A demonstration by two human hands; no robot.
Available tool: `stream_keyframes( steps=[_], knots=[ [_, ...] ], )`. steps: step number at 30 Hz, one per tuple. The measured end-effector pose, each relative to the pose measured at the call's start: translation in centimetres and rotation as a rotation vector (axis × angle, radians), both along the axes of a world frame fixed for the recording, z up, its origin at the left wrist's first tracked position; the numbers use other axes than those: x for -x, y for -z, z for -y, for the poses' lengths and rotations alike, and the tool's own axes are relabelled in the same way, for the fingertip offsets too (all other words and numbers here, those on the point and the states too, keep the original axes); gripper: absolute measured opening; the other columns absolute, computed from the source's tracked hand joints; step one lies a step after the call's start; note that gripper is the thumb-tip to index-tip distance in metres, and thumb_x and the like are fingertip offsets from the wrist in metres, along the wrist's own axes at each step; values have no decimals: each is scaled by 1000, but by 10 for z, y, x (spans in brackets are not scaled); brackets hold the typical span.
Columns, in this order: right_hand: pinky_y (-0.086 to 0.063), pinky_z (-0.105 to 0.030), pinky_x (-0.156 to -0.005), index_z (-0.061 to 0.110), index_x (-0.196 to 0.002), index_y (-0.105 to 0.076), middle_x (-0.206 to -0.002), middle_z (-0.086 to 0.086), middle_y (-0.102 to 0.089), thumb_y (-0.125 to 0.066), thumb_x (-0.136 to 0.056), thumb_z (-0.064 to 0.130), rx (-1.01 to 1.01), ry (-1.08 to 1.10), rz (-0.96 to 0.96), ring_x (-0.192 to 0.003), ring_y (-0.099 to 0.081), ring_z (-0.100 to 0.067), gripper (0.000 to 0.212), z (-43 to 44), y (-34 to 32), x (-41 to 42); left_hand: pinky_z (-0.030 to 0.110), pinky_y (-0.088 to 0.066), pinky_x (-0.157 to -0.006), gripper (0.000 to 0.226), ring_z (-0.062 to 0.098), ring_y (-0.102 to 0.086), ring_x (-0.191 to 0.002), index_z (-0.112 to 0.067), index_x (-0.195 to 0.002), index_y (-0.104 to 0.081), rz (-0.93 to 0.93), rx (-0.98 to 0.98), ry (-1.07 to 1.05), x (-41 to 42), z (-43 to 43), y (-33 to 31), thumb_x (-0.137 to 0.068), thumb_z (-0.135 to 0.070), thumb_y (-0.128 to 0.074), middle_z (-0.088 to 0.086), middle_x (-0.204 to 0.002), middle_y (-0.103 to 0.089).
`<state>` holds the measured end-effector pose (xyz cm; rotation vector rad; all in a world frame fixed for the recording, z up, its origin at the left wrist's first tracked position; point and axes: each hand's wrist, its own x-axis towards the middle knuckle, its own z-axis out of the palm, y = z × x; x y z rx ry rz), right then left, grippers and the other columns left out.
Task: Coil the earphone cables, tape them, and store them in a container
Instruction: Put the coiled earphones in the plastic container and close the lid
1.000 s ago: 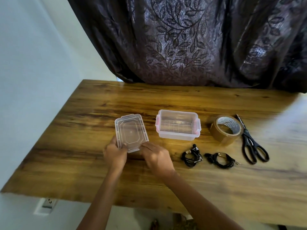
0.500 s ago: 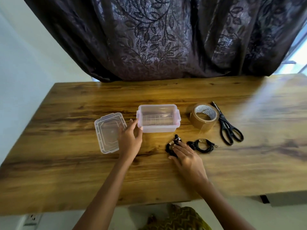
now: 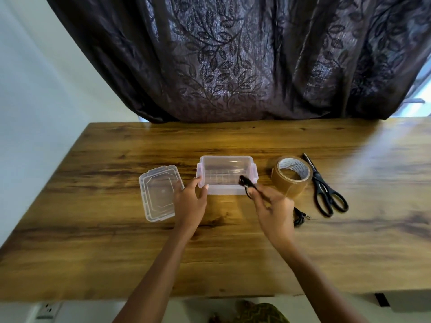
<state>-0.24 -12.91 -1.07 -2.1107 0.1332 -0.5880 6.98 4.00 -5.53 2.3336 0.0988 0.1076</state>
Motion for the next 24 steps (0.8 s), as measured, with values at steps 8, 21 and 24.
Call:
stream_keyframes(
  steps=[8, 21, 24],
  knots=[
    [-47, -29, -58, 9, -104, -71, -91, -12, -72, -60, -89, 17, 508, -199, -38, -75, -67, -30, 20, 7, -1, -79, 48, -45, -92, 34, 32, -48, -118, -16, -119, -59, 45, 17, -51, 1, 7, -7, -90, -33, -55, 12, -114, -60],
    [-50, -34, -75, 9, -109, -62, -107, -12, -62, -49, -91, 7, 977, -402, -516, -94, -62, -29, 23, 6, -2, -118, 44, -42, -96, 34, 30, -51, -113, -26, -117, -60, 42, -72, -84, -3, 4, 1, -87, -41, -56, 13, -118, -57],
    [-49, -37, -80, 8, -113, -59, -112, -12, -61, -47, -92, 8, 1009, -461, -527, -99, -60, -30, 24, 6, 1, -120, 41, -43, -94, 34, 28, -51, -111, -25, -118, -60, 54, -69, -87, -2, 4, 0, -87, -39, -57, 12, -117, -57]
  ],
)
